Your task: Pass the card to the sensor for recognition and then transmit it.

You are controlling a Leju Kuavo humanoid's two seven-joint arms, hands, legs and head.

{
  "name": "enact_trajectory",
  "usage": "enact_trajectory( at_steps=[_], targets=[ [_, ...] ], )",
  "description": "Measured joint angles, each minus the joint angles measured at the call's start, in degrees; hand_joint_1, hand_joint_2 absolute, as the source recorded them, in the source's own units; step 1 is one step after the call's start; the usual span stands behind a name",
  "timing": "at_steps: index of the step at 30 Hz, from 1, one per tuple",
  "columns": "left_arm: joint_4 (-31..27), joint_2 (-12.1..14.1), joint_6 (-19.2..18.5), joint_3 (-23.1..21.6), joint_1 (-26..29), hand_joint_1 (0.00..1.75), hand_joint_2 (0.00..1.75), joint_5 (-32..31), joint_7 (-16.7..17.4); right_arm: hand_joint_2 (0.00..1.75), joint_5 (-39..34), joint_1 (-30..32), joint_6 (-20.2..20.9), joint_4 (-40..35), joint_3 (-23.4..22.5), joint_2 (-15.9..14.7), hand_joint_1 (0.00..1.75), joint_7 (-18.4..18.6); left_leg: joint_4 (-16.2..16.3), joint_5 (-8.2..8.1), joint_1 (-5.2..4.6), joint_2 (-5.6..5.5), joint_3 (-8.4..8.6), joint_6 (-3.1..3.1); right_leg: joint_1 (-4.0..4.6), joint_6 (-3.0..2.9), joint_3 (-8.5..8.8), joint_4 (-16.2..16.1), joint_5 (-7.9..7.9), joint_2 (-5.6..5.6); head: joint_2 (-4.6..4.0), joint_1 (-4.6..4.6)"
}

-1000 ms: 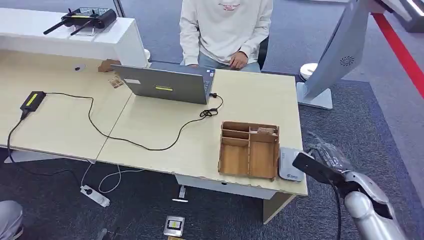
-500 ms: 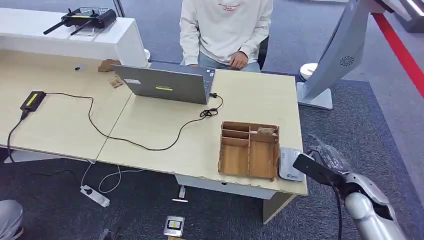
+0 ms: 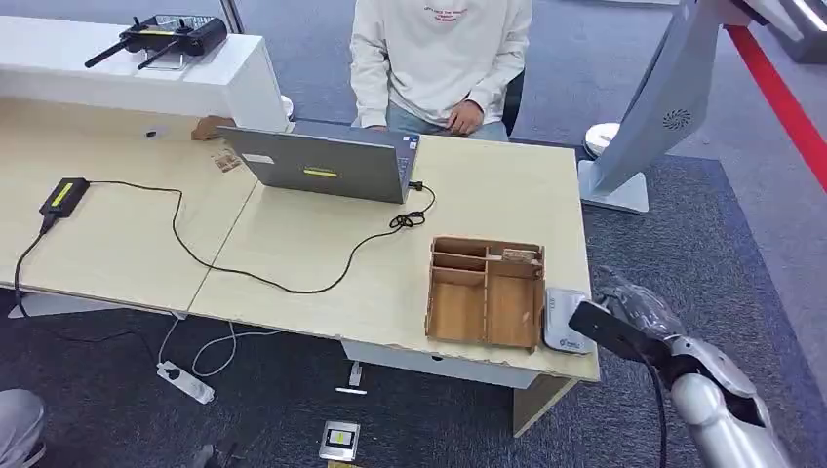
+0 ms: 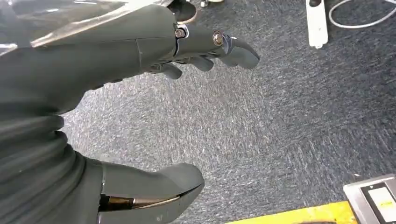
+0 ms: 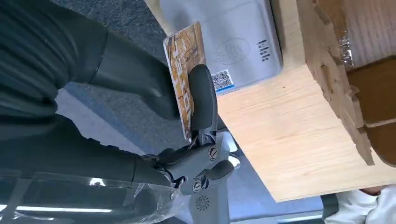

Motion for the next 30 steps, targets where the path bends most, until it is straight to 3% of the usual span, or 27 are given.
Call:
enact_trajectory(
  at_steps=[20, 24, 30],
  targets=[
    [-0.5, -1.2, -0.3, 3.5, 0.6, 0.0, 1.75, -0.3, -0.8, 1.75, 1.6, -4.7, 0.7, 2.5, 1.7, 3.9, 1.75, -2.3, 0.0, 0.0, 0.0, -0.01, -0.05, 0.0, 0.0, 0.0, -0.03, 0.0, 0.0, -0.01, 0.0, 0.0],
    [-0.5, -0.9, -2.3, 4.0, 0.6, 0.0, 1.75, 0.2, -2.1, 1.75, 1.8, -5.6, 0.7, 2.9, 2.1, 4.3, 1.75, -2.6, 0.0, 0.0, 0.02, -0.01, -0.05, 0.0, 0.01, 0.0, -0.03, 0.0, 0.0, -0.01, 0.0, 0.0],
    [-0.5, -1.3, -0.4, 4.9, 0.8, 0.0, 1.75, 0.0, -0.7, 1.75, 1.7, -6.5, 0.7, 4.0, 2.7, 4.8, 1.75, -3.4, 0.0, 0.01, 0.01, -0.01, -0.05, 0.0, 0.01, 0.0, -0.04, 0.0, 0.0, -0.01, 0.0, 0.0]
  ],
)
